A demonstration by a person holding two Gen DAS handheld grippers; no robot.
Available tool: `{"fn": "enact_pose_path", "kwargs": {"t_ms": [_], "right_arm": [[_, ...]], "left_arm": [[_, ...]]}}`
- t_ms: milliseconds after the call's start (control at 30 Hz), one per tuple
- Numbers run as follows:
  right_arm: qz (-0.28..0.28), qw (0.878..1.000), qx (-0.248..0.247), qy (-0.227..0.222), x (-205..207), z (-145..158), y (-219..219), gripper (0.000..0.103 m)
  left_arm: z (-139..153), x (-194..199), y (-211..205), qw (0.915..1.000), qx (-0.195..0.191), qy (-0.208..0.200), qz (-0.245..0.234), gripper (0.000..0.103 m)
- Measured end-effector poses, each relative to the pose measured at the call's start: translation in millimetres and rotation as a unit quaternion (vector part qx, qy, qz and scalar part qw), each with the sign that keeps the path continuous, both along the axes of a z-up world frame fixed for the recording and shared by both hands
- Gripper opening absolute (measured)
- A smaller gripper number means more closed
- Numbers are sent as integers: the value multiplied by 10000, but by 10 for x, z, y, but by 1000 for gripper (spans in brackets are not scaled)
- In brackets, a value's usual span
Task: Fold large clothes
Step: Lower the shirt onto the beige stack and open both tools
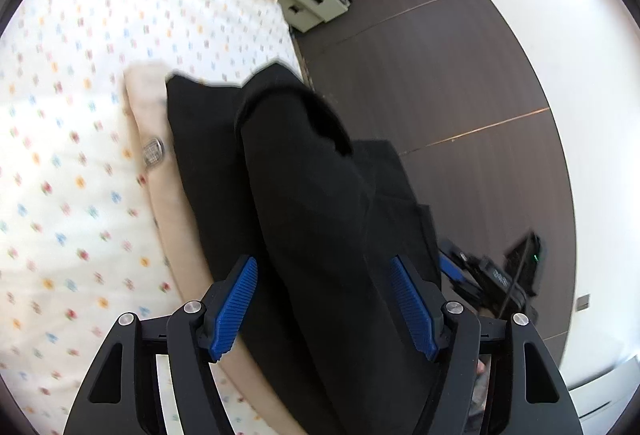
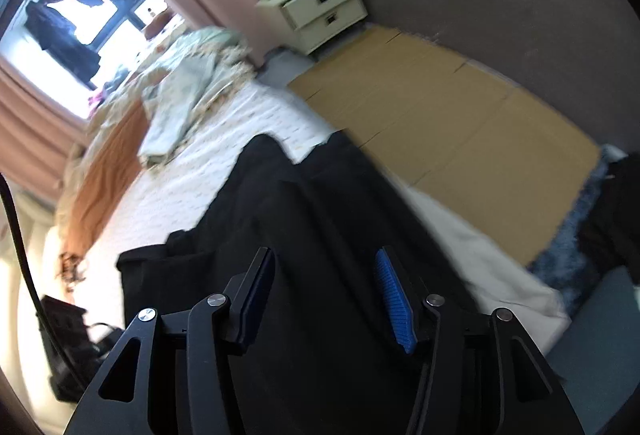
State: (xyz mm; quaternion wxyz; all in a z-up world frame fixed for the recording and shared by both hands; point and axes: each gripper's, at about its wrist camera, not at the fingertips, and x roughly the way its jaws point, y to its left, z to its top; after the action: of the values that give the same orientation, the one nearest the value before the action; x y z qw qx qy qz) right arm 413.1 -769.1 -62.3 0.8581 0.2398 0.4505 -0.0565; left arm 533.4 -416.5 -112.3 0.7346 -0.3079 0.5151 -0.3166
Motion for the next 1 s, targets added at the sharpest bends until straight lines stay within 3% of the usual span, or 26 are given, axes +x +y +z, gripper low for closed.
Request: {"fn": "enact_pose_path", "kwargs": {"t_ms": [200, 400, 533, 667, 800, 1000], "right_arm": [[-504, 9981, -268, -237, -796, 176, -286, 59], [-985, 9948, -208, -123, -1289, 1, -448, 60], [-1007, 9947, -166, 123, -1353, -239, -406, 60], [-1072, 9940, 177, -97, -1371, -409, -414, 60], [-1181, 9927, 95, -213, -1288, -487, -399, 37], [-1337, 9909, 36, -171, -1161, -558, -383, 31]], "left_arm": [[197, -83, -35, 9952, 697, -680, -21, 70], [367, -156, -137, 9865, 1157, -1148, -180, 70], [285, 17, -253, 9830, 1408, -1134, -315, 70], [119, 239, -360, 9833, 1471, -1030, -289, 71], [2, 425, -431, 9865, 1400, -843, -142, 71], [-118, 550, -572, 9755, 1894, -1120, -11, 74]]}}
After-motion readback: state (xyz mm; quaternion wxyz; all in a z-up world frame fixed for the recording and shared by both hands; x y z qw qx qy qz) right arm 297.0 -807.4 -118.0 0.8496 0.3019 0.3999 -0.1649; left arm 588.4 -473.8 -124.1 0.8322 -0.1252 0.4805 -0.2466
